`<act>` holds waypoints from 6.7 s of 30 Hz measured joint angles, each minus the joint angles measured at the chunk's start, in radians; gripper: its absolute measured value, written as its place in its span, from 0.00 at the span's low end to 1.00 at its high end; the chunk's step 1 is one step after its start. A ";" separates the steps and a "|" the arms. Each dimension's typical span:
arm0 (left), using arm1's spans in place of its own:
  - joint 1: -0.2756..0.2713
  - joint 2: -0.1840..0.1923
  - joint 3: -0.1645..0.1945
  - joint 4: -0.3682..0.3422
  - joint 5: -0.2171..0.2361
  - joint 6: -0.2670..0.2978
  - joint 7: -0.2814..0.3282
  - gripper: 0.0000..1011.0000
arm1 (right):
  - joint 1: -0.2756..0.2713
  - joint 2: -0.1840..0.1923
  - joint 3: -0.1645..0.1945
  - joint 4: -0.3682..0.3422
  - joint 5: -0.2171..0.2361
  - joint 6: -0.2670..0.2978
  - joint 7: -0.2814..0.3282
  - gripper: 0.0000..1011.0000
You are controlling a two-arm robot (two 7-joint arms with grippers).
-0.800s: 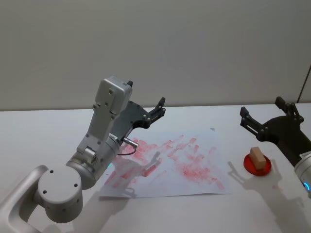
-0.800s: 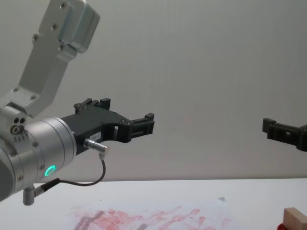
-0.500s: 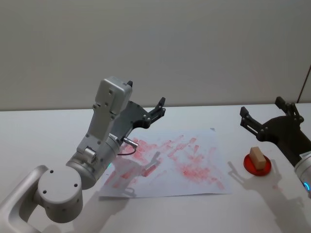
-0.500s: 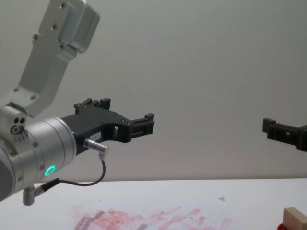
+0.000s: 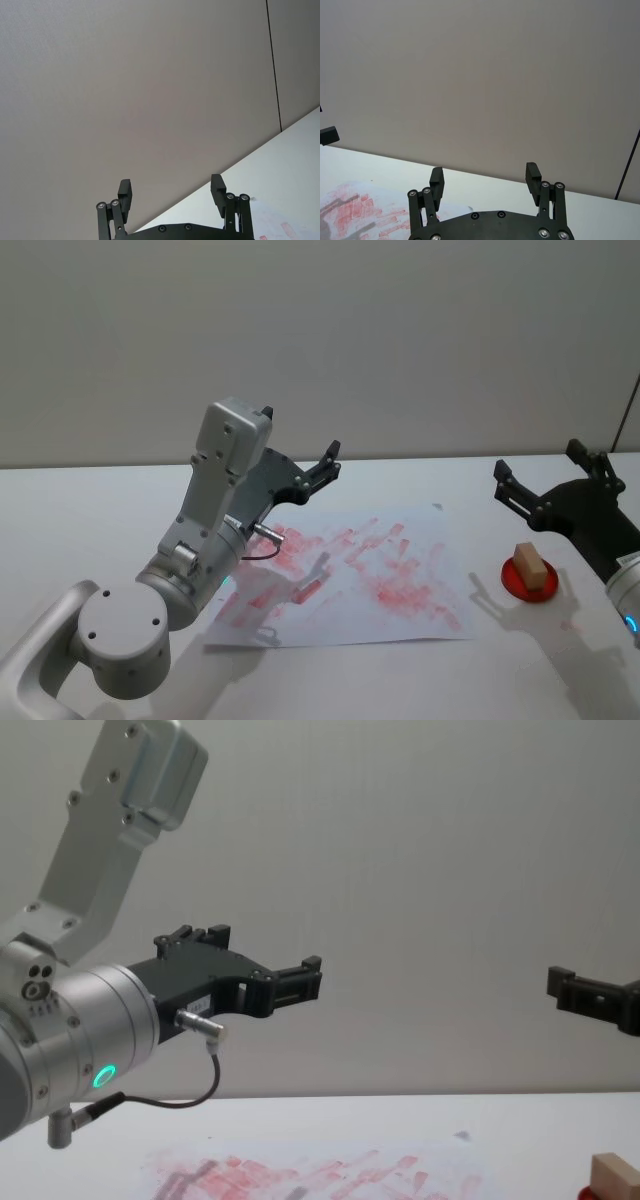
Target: Use the one hand to pick up the stamp and affix it onto the A4 paper.
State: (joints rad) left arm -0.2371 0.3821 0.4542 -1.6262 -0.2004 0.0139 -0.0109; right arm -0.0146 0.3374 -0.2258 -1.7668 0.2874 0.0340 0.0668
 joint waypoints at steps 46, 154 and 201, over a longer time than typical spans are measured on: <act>0.000 0.000 0.000 0.000 0.000 0.000 0.000 0.99 | -0.140 0.070 0.035 -0.110 0.056 0.026 -0.109 0.99; 0.000 0.000 0.000 0.000 0.000 0.000 0.000 0.99 | 0.066 -0.036 -0.006 0.126 -0.087 0.353 0.002 0.21; 0.000 0.000 0.000 0.000 0.000 0.000 0.000 0.99 | 0.246 -0.111 -0.097 0.400 -0.226 0.253 0.494 0.21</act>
State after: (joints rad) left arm -0.2371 0.3821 0.4542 -1.6262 -0.2004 0.0139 -0.0109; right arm 0.2314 0.2263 -0.3224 -1.3673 0.0613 0.2869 0.5611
